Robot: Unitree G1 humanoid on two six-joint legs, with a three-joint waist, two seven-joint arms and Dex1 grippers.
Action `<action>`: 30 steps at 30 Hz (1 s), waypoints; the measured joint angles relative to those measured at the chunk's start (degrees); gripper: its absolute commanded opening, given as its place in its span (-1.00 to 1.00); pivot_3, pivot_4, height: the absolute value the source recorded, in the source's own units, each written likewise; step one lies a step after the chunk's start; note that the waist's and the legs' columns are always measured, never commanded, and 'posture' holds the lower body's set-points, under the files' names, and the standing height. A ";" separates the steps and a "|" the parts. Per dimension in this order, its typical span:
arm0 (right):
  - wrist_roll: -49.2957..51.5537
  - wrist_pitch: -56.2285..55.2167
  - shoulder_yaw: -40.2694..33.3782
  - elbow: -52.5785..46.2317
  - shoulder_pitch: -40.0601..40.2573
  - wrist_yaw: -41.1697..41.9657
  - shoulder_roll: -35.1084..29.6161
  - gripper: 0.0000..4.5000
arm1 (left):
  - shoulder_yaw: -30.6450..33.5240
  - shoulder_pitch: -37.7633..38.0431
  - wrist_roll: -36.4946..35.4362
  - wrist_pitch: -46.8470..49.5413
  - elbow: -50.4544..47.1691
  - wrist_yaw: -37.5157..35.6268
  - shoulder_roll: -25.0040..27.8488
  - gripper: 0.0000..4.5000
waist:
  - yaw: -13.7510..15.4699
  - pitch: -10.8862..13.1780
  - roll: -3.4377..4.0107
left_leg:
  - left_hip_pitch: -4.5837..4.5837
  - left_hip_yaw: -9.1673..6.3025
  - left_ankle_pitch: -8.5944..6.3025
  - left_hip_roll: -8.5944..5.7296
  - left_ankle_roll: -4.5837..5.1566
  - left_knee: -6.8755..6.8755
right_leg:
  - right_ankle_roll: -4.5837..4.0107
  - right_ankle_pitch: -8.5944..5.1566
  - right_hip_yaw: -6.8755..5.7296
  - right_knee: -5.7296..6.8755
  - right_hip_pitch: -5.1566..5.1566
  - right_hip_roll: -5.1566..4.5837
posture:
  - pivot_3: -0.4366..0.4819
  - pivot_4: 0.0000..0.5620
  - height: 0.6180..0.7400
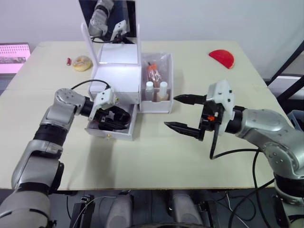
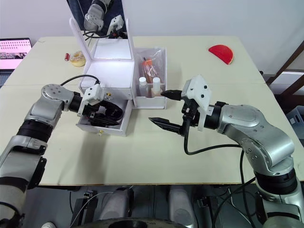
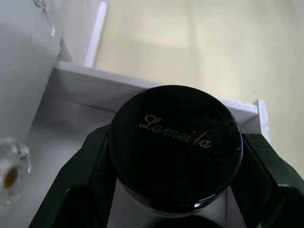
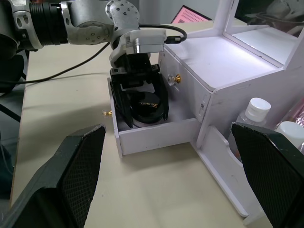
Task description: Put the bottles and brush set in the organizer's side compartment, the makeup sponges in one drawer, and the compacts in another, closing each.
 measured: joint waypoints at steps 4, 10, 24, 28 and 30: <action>0.42 0.02 0.00 0.00 -0.01 -0.11 0.00 1.00 | 0.01 0.09 1.24 -2.29 0.99 0.45 -0.44 0.19 | 0.05 0.00 0.00 | 0.00 -0.01 0.00 0.00 0.00 0.00 | 0.00 0.00 0.00 0.01 0.00 0.00 | -0.05 -0.47 0.99; 0.51 0.01 0.00 0.00 -0.02 -0.17 0.00 1.00 | 0.15 0.07 1.88 -4.45 1.92 1.17 -1.13 0.19 | 0.03 0.00 0.00 | 0.01 -0.01 0.00 0.00 0.00 0.01 | 0.00 0.00 0.00 0.03 0.00 0.00 | -0.05 -0.47 0.99; 0.68 0.00 0.00 0.00 -0.05 -1.06 0.25 1.00 | -0.18 -0.73 6.39 -10.79 7.25 2.20 -0.13 0.19 | -0.08 -0.01 0.00 | 0.06 -0.03 0.00 0.00 0.01 0.00 | 0.00 0.01 0.00 0.09 0.01 0.02 | -0.05 -0.47 0.99; 0.71 -0.05 0.00 0.00 -0.05 -1.05 0.25 1.00 | 0.00 -0.74 6.26 -10.50 7.18 1.75 -0.12 0.19 | -0.08 -0.01 0.00 | 0.06 -0.03 0.00 0.00 0.01 0.01 | 0.00 0.01 0.00 0.09 0.01 0.02 | -0.05 -0.47 0.99; 0.71 -0.12 0.00 0.00 -0.05 -1.04 0.25 1.00 | 0.31 -0.74 6.16 -9.75 7.08 1.20 -0.13 0.19 | -0.09 -0.01 0.00 | 0.06 -0.03 0.00 0.00 0.01 0.00 | 0.00 0.01 0.00 0.09 0.01 0.02 | -0.05 -0.47 0.99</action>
